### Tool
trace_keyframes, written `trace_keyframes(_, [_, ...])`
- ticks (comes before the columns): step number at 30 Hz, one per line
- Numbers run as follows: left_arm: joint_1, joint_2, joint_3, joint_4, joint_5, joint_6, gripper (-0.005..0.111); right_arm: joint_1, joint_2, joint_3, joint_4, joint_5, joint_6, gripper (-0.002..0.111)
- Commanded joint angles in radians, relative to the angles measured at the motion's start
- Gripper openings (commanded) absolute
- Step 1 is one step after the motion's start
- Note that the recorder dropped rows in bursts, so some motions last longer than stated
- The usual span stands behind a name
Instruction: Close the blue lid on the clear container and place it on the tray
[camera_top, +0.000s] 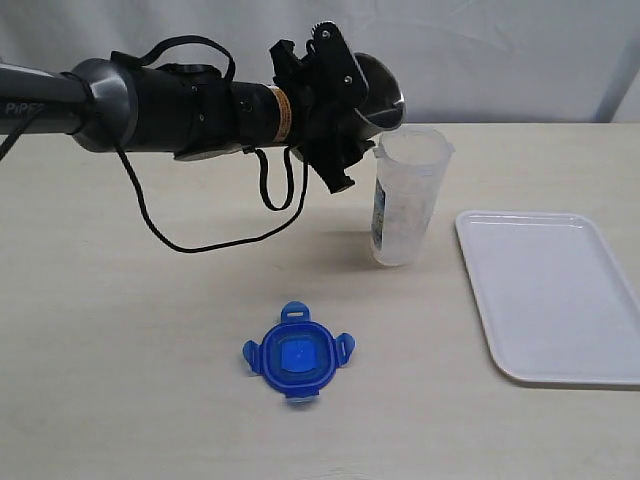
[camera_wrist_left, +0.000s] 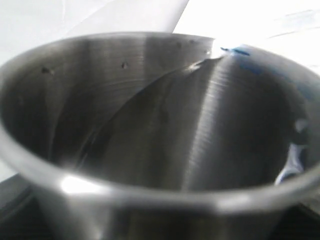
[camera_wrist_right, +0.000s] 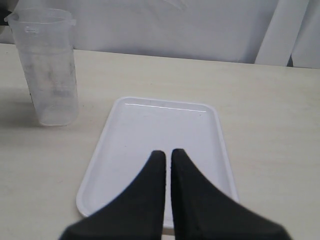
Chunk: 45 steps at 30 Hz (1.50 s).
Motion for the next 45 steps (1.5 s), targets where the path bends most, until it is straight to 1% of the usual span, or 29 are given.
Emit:
trace_keyframes(1, [0.000, -0.015, -0.018, -0.007, -0.014, 0.023, 0.000, -0.007, -0.004, 0.003, -0.006, -0.004, 0.000, 0.004])
trace_keyframes(6, [0.000, -0.015, -0.018, -0.007, 0.027, 0.065, 0.000, -0.007, -0.004, 0.003, -0.006, -0.004, 0.000, 0.004])
trace_keyframes(21, [0.000, -0.015, -0.018, -0.007, 0.029, 0.091, 0.000, -0.007, -0.004, 0.003, -0.006, -0.004, 0.000, 0.004])
trace_keyframes(29, [0.000, -0.015, -0.018, -0.007, 0.052, 0.119, 0.000, -0.007, -0.004, 0.003, -0.006, -0.004, 0.000, 0.004])
trace_keyframes(45, [0.000, -0.015, -0.018, -0.007, 0.060, 0.121, 0.000, -0.007, -0.004, 0.003, -0.006, -0.004, 0.000, 0.004])
